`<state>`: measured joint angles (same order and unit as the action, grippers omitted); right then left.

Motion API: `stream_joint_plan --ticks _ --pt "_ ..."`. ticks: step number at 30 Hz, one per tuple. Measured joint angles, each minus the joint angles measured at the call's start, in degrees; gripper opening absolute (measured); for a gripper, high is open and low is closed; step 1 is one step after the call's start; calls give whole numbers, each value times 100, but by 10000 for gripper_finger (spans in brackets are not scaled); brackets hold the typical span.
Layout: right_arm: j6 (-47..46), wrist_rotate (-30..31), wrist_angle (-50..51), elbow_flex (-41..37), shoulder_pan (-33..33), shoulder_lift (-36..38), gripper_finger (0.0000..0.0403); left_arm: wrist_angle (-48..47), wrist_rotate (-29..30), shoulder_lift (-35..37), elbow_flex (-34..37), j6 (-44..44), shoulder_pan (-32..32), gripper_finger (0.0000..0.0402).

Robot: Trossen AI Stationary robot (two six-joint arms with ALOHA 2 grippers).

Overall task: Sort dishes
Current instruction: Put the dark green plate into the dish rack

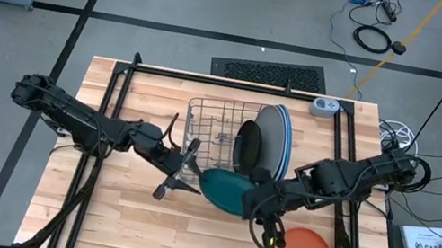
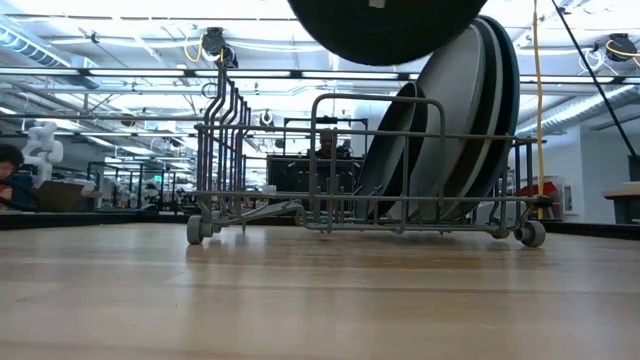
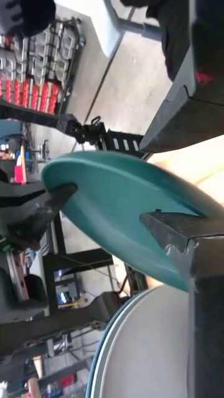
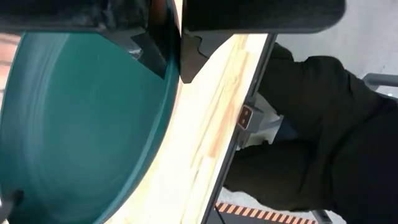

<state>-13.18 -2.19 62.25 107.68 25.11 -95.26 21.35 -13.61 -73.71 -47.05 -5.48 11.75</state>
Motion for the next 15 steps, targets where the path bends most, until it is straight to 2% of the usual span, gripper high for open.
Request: stream_joint_plan --ticks 5,8,12,15 --pt "206 -10 -91 -4 -76 0 2 -40 16 2 0 -161 -20 152" --pt "267 -54 -85 -7 -143 0 3 -148 7 2 0 -278 -10 110" --pt "392 -51 -80 -7 -185 9 5 -242 -231 2 2 -527 13 27" --pt "383 8 -115 -7 -213 9 15 -346 -292 2 4 -629 11 13"
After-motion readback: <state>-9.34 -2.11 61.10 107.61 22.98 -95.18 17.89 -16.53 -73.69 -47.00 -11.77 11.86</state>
